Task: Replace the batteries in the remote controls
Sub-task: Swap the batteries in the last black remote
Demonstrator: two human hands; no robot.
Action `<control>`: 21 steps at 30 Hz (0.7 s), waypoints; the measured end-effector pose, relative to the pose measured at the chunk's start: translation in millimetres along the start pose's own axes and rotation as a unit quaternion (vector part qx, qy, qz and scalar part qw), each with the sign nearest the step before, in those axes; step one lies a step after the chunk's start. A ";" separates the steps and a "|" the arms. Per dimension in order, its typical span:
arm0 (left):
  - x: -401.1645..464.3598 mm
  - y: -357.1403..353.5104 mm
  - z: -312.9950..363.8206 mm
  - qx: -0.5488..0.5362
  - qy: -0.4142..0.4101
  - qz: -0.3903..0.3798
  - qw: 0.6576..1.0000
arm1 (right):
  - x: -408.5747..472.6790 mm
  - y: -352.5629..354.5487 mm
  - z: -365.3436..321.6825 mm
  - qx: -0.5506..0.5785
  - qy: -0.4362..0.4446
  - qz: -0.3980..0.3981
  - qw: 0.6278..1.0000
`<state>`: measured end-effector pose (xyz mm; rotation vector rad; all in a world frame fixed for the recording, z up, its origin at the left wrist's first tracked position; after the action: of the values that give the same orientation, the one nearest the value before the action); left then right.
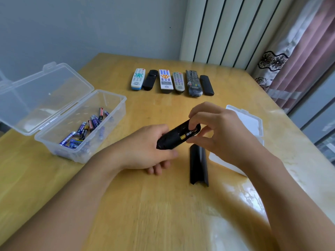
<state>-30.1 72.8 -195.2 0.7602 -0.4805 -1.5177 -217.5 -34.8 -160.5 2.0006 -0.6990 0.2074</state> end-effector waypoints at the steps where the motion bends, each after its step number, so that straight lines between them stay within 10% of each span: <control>1: -1.5 -1.1 2.0 -0.069 0.011 -0.056 0.996 | 0.2 -1.9 -1.7 -0.004 0.007 -0.004 1.000; 10: 0.3 -6.1 16.6 -0.277 -0.061 0.023 0.959 | -0.2 -11.6 -3.0 0.152 -0.020 0.149 0.977; 21: 7.9 -32.5 24.6 -0.238 -0.063 0.156 0.957 | 4.5 -25.6 -12.6 0.173 -0.081 0.226 0.955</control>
<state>-70.2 64.9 -202.4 0.1994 -0.2920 -1.3132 -197.9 -16.5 -171.2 2.1756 -1.2986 0.4672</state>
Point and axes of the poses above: each hand's wrist, its own x-axis towards the middle knuckle, its own y-axis out of the back of the hand, z = x × y, the point moved 1 cm from there along x, towards the middle knuckle, and after that the axes turned 14 degrees about x, right-handed, at the moved point
